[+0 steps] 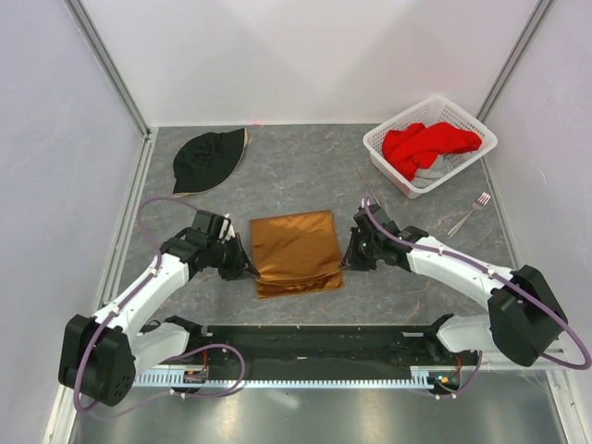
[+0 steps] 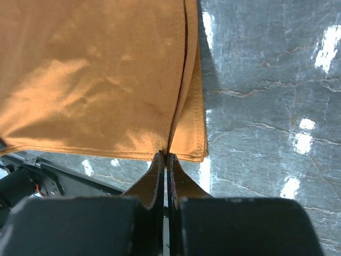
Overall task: Fold the napkin into a case and place the utensils inside
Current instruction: Fold the square-folded napkin at the center of the board.
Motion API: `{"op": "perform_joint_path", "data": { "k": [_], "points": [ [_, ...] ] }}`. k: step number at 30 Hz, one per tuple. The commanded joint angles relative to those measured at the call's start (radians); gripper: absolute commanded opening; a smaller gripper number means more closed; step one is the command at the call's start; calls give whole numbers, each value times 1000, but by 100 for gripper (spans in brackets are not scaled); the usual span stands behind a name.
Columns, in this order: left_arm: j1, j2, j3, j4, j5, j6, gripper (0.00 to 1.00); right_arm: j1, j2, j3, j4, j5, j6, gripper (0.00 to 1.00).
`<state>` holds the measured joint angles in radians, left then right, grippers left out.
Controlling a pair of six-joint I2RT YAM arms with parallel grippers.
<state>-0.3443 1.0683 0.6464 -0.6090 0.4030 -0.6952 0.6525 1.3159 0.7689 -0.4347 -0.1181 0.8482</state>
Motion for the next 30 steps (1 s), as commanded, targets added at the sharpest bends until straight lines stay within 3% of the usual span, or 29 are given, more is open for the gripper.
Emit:
{"op": "perform_joint_path", "data": {
  "k": [1,18,24,28,30],
  "points": [
    [-1,-21,-59,-3,36,-46,2,4,-14,-42,5,-18,-1,0],
    [-7,87,-165,77,62,-104,4,4,94,-122,126,-32,-11,0],
    [-9,16,-185,55,36,-153,23,3,92,-122,128,-40,-17,0],
    [-9,-60,-127,-17,95,-145,46,3,39,-89,74,-38,-41,32],
    [-9,-94,-45,-69,90,-124,48,4,8,-56,53,-52,-43,45]
  ]
}}
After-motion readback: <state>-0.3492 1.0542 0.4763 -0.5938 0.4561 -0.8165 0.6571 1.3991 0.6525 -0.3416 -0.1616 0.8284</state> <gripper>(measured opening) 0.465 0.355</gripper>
